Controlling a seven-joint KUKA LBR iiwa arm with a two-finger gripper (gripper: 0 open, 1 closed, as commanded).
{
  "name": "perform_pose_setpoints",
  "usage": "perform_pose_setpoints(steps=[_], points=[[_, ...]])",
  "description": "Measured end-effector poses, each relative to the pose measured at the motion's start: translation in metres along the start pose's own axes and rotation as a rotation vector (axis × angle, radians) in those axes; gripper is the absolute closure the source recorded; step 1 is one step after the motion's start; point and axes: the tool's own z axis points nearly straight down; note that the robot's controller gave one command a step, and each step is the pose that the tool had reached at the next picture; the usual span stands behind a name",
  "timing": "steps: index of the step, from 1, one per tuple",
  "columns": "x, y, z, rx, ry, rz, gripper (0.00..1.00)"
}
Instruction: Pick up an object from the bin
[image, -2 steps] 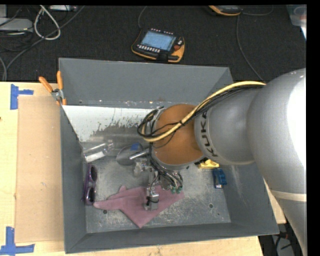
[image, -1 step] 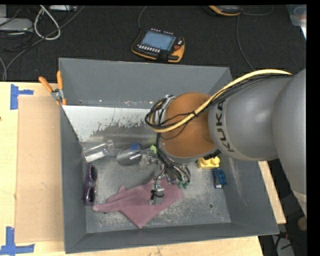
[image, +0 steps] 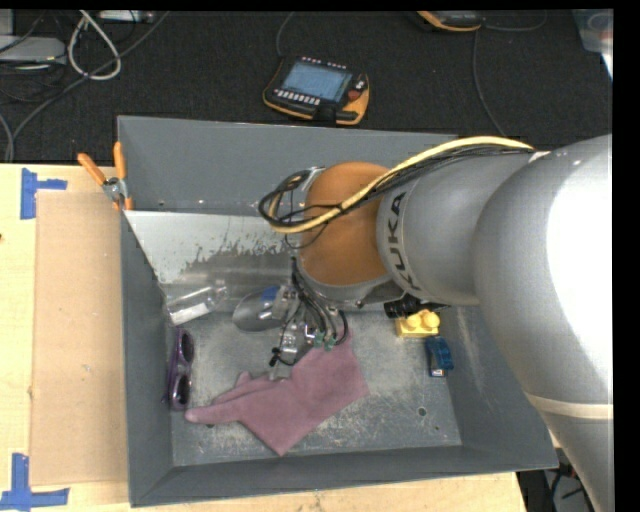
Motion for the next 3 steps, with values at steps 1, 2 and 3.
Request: perform_pose_setpoints(steps=[1,2,3], points=[[0.023,-0.001,0.025,-0.001,-0.017,-0.506,0.0],[0.033,-0.012,0.029,0.0,0.0,-0.197,1.0],[0.033,-0.012,0.029,0.0,0.0,-0.196,1.0]])
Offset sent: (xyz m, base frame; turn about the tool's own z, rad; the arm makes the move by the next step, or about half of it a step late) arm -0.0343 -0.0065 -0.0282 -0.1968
